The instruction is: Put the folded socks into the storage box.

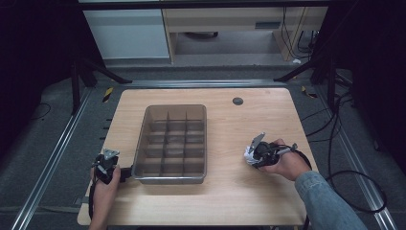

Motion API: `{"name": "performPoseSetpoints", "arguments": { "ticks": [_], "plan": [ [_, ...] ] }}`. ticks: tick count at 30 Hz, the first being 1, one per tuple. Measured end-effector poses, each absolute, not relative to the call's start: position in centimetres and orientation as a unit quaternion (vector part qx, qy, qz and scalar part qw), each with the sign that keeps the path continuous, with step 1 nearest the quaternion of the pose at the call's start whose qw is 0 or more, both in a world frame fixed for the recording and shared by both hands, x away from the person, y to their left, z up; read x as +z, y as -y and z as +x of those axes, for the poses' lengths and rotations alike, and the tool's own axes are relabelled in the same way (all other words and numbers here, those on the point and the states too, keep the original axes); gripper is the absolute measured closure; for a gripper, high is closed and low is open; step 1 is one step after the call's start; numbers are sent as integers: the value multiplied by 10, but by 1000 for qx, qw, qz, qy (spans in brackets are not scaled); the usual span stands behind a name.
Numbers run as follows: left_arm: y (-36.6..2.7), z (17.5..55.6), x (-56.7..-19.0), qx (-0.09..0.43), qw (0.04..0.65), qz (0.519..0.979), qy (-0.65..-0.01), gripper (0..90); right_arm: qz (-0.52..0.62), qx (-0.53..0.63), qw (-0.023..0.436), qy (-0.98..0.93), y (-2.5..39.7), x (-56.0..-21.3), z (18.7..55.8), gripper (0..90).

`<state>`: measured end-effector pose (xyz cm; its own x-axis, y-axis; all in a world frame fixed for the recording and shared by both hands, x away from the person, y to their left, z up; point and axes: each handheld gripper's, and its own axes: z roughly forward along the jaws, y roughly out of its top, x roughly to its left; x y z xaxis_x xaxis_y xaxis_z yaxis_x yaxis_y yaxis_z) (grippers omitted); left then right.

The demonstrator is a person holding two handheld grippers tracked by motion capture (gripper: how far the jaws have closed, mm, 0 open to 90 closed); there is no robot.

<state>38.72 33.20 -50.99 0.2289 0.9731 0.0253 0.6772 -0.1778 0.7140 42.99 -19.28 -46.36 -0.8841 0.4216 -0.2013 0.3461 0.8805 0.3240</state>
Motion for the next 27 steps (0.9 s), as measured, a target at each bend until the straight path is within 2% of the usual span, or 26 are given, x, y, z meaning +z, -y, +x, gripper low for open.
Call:
{"name": "performPoseSetpoints", "arguments": {
  "ticks": [12,27],
  "plan": [
    [-332,387,-510,249,297,726,-567,0,200,134,145,-960,190,-467,427,522],
    [-331,387,-510,249,297,727,-566,0,197,134,185,-954,189,-471,421,627]
  ]
}}
